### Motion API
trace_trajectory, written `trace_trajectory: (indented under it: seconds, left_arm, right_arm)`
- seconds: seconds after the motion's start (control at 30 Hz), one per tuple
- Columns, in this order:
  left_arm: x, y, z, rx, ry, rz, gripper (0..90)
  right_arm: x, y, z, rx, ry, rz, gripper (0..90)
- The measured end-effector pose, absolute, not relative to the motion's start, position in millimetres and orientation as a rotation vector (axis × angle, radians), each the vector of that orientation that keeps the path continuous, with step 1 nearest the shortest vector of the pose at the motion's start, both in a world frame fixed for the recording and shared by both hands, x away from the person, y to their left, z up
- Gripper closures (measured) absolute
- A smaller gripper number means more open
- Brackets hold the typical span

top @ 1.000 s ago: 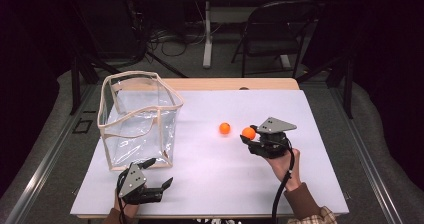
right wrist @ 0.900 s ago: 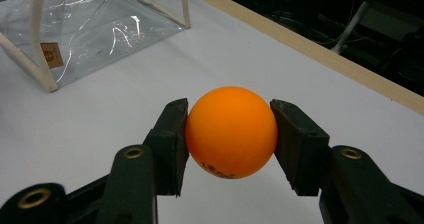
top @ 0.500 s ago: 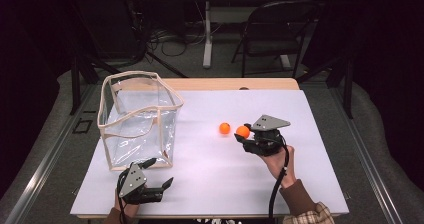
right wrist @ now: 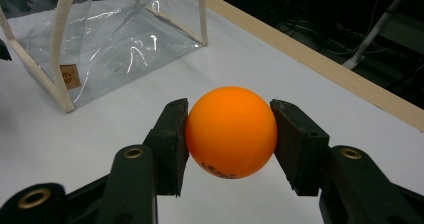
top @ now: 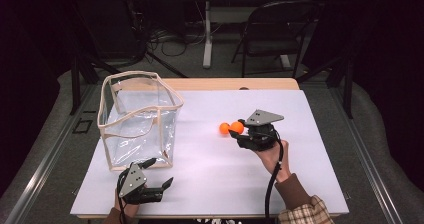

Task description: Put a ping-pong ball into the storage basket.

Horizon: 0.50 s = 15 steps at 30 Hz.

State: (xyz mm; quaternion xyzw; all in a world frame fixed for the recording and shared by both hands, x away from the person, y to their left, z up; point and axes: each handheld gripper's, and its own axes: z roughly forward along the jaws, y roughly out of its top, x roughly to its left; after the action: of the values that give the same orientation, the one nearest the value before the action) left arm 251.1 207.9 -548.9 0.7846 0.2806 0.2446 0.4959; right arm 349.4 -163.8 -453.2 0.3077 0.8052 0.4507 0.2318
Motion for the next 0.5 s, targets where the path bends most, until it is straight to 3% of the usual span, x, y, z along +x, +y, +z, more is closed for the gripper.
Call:
trace_trajectory:
  seconds: [0.5]
  left_arm:
    - [251.2,207.7,-549.0,1.9,0.68,0.592,15.9]
  right_arm:
    - [359.9,-149.8,-447.7,0.819,2.23,1.258,51.0]
